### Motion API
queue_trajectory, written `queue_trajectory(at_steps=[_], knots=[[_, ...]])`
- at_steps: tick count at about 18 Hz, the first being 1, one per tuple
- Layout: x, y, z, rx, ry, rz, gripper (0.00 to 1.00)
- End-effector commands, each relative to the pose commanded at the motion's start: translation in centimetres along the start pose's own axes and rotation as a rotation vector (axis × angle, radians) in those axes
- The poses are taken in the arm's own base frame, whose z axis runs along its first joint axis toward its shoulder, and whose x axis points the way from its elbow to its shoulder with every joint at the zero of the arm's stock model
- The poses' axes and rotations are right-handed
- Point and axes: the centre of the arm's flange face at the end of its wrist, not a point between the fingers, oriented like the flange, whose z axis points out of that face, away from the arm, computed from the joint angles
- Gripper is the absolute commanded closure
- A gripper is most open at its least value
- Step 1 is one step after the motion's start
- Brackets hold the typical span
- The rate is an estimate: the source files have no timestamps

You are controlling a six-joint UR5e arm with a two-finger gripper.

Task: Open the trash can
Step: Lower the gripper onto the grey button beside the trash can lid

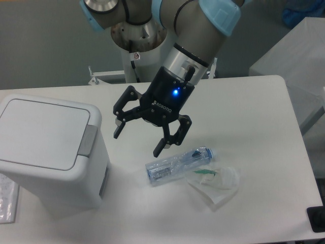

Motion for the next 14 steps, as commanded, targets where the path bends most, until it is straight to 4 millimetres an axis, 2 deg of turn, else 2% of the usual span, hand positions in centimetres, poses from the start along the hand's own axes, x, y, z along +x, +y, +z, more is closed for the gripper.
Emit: queue_trajectory(at_steps=[8, 11, 14], knots=[[0.2, 0.2, -0.1, -0.001, -0.001, -0.057, 0.0], [0.1, 1.0, 0.6, -0.011, 0.005, -0.073, 0.0], [1.0, 1.0, 1.2, -0.007, 0.01, -0.051, 0.0]])
